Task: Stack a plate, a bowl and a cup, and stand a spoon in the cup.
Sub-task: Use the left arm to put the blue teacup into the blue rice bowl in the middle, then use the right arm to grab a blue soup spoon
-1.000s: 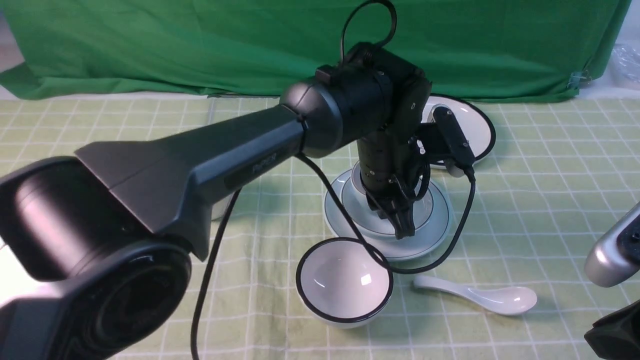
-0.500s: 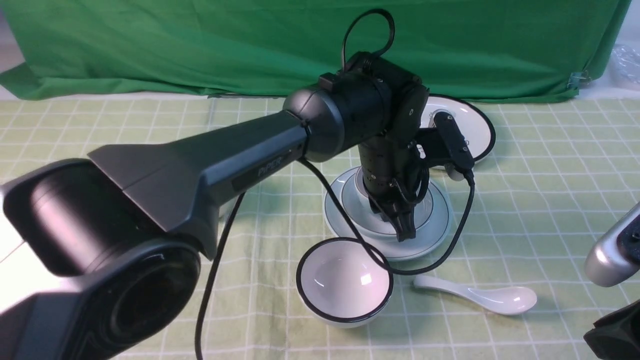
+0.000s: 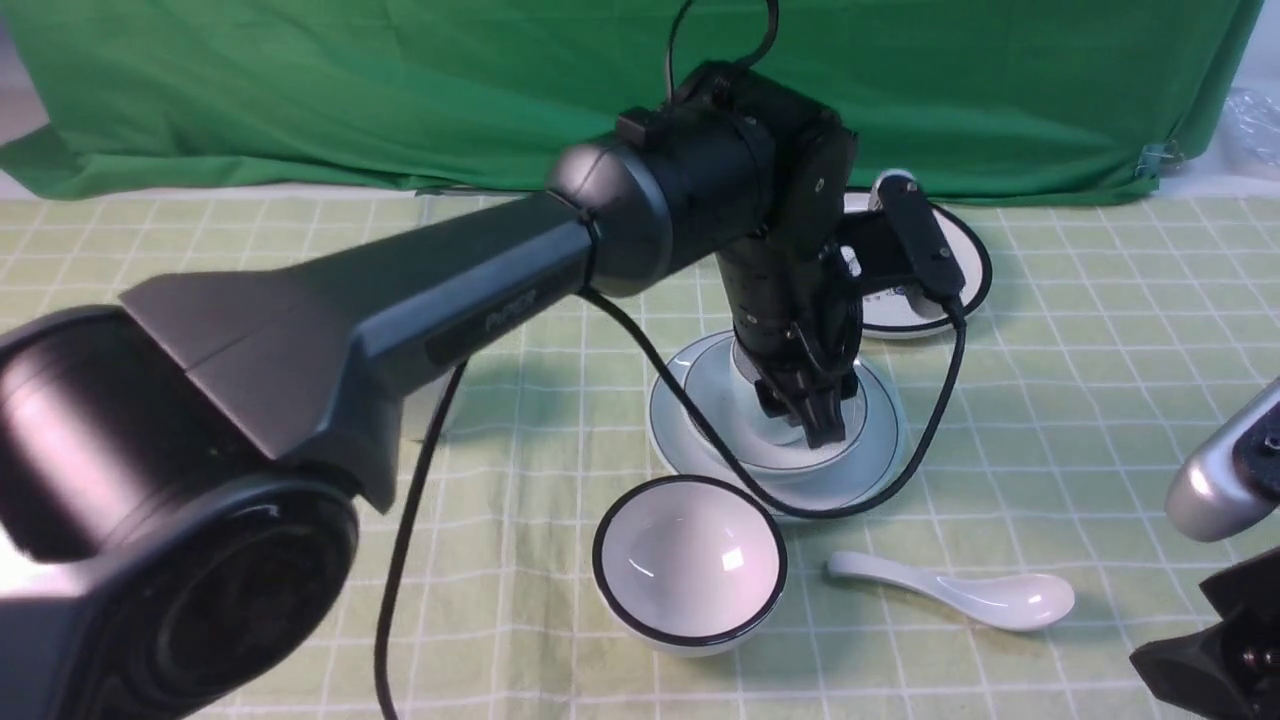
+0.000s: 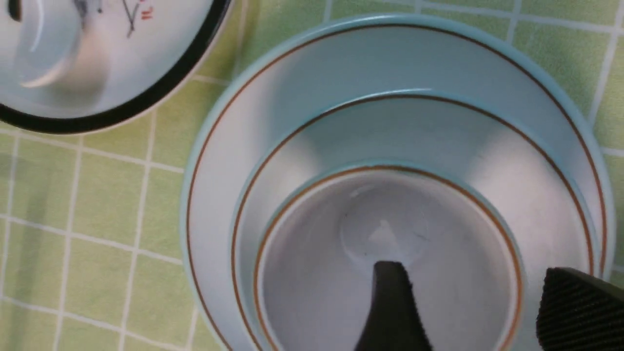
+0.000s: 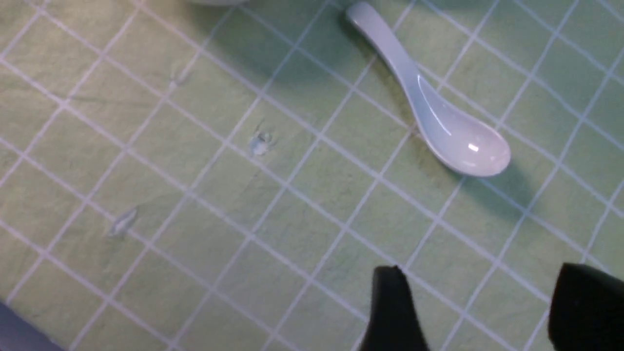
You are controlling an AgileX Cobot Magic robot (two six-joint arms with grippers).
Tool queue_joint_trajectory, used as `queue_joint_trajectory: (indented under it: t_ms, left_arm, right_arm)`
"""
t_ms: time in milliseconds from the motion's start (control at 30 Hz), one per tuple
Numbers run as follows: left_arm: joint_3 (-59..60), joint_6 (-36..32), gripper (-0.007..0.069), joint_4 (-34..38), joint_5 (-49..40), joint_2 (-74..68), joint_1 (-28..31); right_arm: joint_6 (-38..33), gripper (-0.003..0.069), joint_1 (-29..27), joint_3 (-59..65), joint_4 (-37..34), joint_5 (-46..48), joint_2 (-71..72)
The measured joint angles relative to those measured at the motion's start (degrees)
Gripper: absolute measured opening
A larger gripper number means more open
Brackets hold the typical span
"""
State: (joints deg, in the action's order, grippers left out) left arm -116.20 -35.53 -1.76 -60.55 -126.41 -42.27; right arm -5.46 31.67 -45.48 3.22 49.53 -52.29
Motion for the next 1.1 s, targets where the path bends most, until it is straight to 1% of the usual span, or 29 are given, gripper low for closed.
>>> queue_joint_trajectory:
  t_ms: [67, 100, 133, 200, 233, 267, 333, 400, 467, 500, 533, 633, 700, 733, 767, 800, 833, 1000, 1100]
  left_arm:
    - [0.00, 1.77, 0.0424, 0.06, -3.72, 2.37, 0.00]
    - [0.00, 1.77, 0.0425, 0.06, -3.72, 2.70, 0.00]
    - [0.00, 4.23, 0.0423, 0.06, -6.45, 4.95, 0.00]
    - [0.06, 7.39, 0.0405, 0.06, -7.96, 8.14, 0.00]
    - [0.30, 11.81, 0.0354, 0.06, -8.34, 13.10, 0.00]
    - [0.36, 12.15, 0.0337, 0.06, -8.34, 13.69, 0.00]
    - [1.90, 14.75, 0.0205, 1.15, -8.34, 21.96, 0.00]
    - [4.41, 15.30, 0.0096, 2.81, -8.34, 28.03, 0.00]
    - [8.86, 16.03, 0.0035, 4.46, -8.41, 34.27, 0.00]
    - [9.94, 16.11, 0.0025, 4.73, -8.41, 35.64, 0.00]
    - [14.96, 16.29, 0.0010, 5.50, -8.41, 41.24, 0.00]
    - [26.07, 17.04, 0.0003, 5.81, -7.39, 52.07, 0.00]
    - [32.81, 17.44, 0.0003, 5.81, -5.94, 57.62, 0.00]
    - [33.52, 17.52, 0.0003, 5.81, -5.43, 58.22, 0.00]
    - [39.57, 17.58, 0.0003, 5.65, -3.24, 63.23, 0.00]
    - [40.19, 17.58, 0.0003, 5.65, -2.59, 63.76, 0.00]
    - [44.75, 17.53, 0.0003, 5.51, -0.38, 67.23, 0.00]
    - [53.53, 17.53, 0.0003, 4.74, 6.40, 75.83, 0.00]
    - [54.87, 17.78, 0.0003, 4.62, 7.19, 77.07, 0.00]
  right_arm:
    - [-2.43, 0.0452, 0.00, 0.00, 0.11, -1.20, -1.99]
    - [-2.78, 0.0452, 0.00, 0.00, 0.11, -1.20, -1.99]
    - [-4.61, 0.0451, 0.00, 0.00, 0.11, -1.79, -4.31]
    - [-6.47, 0.0451, 0.00, 0.00, 0.05, -2.68, -7.33]
    - [-8.07, 0.0451, 0.00, -0.27, -0.06, -3.92, -12.24]
    - [-8.18, 0.0451, 0.00, -0.38, -0.06, -3.94, -12.85]
    - [-9.83, 0.0451, -0.62, -2.70, -0.37, -4.76, -20.38]
    - [-13.12, 0.0451, -1.70, -5.18, -1.63, -5.53, -25.93]
    - [-17.51, 0.0451, -3.11, -8.22, -4.41, -6.21, -31.90]
    - [-18.53, 0.0451, -3.45, -8.93, -5.57, -6.27, -33.08]
    - [-22.73, 0.0451, -4.73, -11.77, -8.32, -6.53, -37.58]
    - [-28.16, 0.0451, -6.74, -17.00, -11.96, -6.99, -45.06]
    - [-29.78, 0.0451, -7.41, -19.19, -12.53, -7.34, -48.71]
    - [-29.98, 0.0451, -7.47, -19.19, -12.53, -7.40, -49.42]
    - [-31.65, 0.0451, -7.62, -20.92, -12.80, -7.70, -51.95]
    - [-31.93, 0.0451, -7.67, -21.06, -12.80, -7.84, -52.24]
    - [-33.06, 0.0451, -7.67, -21.78, -12.80, -8.49, -54.23]
    - [-35.18, 0.0450, -7.67, -22.77, -12.11, -11.73, -57.25]
    - [-35.69, 0.0440, -7.67, -22.84, -11.93, -11.87, -57.59]
